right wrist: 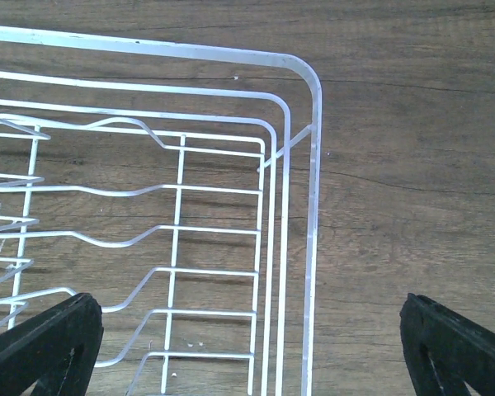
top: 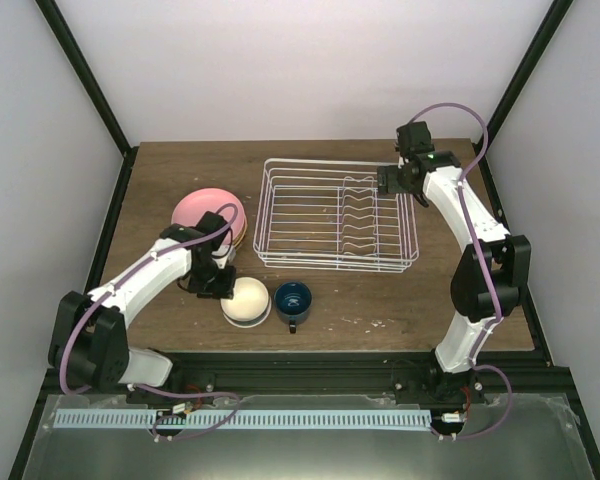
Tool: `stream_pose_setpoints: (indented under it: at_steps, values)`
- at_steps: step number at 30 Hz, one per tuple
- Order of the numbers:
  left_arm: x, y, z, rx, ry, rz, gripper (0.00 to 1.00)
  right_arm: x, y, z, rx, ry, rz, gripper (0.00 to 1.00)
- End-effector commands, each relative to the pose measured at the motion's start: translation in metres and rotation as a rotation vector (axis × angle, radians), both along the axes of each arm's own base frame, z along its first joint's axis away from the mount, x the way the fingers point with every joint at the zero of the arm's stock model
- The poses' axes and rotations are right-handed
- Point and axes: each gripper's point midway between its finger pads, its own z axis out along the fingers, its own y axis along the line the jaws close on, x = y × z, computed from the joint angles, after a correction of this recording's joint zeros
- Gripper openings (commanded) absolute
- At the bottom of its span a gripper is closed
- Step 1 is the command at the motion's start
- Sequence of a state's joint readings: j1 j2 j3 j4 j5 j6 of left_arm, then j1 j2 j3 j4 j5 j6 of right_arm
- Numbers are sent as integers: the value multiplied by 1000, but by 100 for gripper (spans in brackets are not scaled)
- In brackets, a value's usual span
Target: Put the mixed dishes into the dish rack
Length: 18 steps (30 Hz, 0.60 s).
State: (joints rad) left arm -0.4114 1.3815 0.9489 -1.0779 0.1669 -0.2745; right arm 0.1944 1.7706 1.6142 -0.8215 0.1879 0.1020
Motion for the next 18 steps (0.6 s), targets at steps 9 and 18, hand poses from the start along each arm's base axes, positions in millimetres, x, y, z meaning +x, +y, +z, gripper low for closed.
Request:
stream_pose_setpoints:
  at_steps: [9, 18]
  values:
    - [4, -7, 0, -22, -3, -8, 25, -2, 2, 18, 1, -55, -2, 100]
    - [8, -8, 8, -28, -20, 0, 12, -4, 2, 15, 1, -46, -3, 100]
